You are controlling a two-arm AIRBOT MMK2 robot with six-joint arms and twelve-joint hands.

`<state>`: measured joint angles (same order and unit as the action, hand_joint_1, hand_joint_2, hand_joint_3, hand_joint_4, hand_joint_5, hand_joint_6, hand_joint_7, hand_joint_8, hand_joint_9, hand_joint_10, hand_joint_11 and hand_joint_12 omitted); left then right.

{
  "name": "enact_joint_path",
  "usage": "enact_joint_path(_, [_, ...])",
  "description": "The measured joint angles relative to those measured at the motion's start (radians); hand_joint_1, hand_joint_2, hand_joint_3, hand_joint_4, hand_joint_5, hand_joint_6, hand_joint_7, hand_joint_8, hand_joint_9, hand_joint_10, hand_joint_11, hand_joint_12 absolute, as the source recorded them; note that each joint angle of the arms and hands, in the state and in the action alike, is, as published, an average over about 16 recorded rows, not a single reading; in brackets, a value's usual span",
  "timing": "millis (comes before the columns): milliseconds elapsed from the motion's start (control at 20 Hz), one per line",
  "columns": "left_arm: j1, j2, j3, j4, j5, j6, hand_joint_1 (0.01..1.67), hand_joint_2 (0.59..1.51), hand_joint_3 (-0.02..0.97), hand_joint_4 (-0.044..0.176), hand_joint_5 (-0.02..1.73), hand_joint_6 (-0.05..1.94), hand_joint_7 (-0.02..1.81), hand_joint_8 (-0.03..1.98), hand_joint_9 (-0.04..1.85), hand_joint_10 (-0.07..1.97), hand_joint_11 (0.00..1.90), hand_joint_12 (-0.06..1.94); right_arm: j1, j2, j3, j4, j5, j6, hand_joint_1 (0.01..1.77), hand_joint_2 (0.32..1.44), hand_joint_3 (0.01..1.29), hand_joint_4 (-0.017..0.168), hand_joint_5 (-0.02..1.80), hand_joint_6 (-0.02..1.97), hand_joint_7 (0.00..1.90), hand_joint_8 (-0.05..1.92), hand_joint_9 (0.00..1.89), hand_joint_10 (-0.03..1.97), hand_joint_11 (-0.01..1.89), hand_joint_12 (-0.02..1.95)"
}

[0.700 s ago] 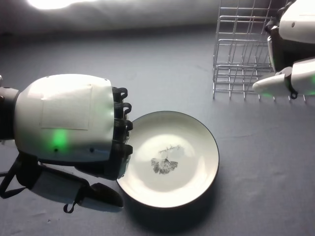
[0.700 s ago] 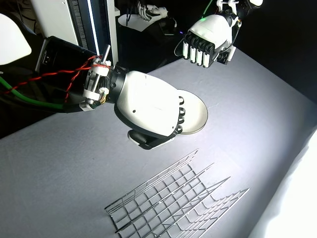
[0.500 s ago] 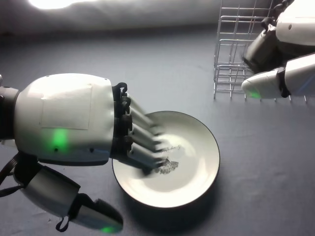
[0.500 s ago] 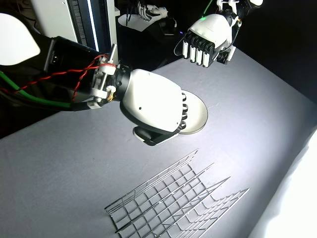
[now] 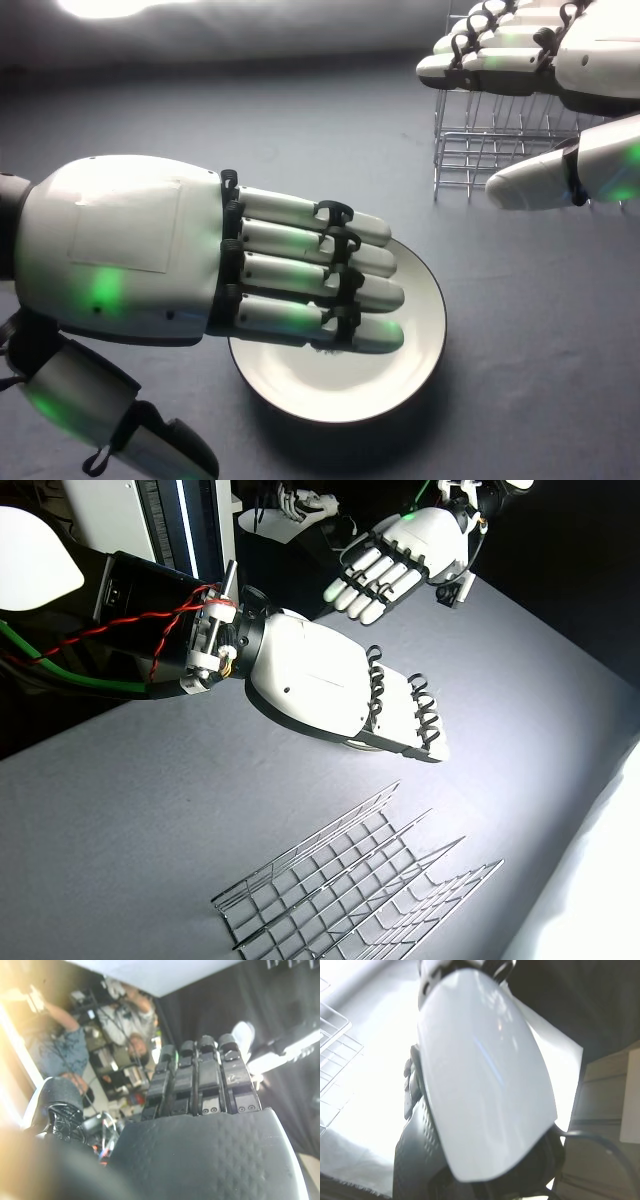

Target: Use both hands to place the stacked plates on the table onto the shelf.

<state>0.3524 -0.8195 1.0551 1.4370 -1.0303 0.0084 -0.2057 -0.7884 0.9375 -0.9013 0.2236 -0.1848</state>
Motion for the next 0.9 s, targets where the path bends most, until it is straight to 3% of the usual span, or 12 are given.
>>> enact_joint_path(450, [-0.025,-0.039,0.094,0.172,-0.017,-0.079,0.02,1.188,0.015,-0.004,0.02,0.00,0.02,-0.01,0.02,0.01,0.01,0.00,-0.004,0.000,0.000,-0.007,0.026,-0.002,0.23,1.14,0.01,0.003,0.02,0.03,0.01,0.01,0.02,0.01,0.01,-0.01])
enact_joint_path(900, [0.020,-0.089,0.177,0.285,0.017,-0.080,0.02,1.179,0.015,-0.004,0.02,0.01,0.02,0.00,0.02,0.01,0.01,0.00,-0.007,0.000,0.000,-0.010,0.041,-0.004,0.49,1.08,0.02,0.003,0.01,0.03,0.01,0.01,0.02,0.01,0.02,-0.01])
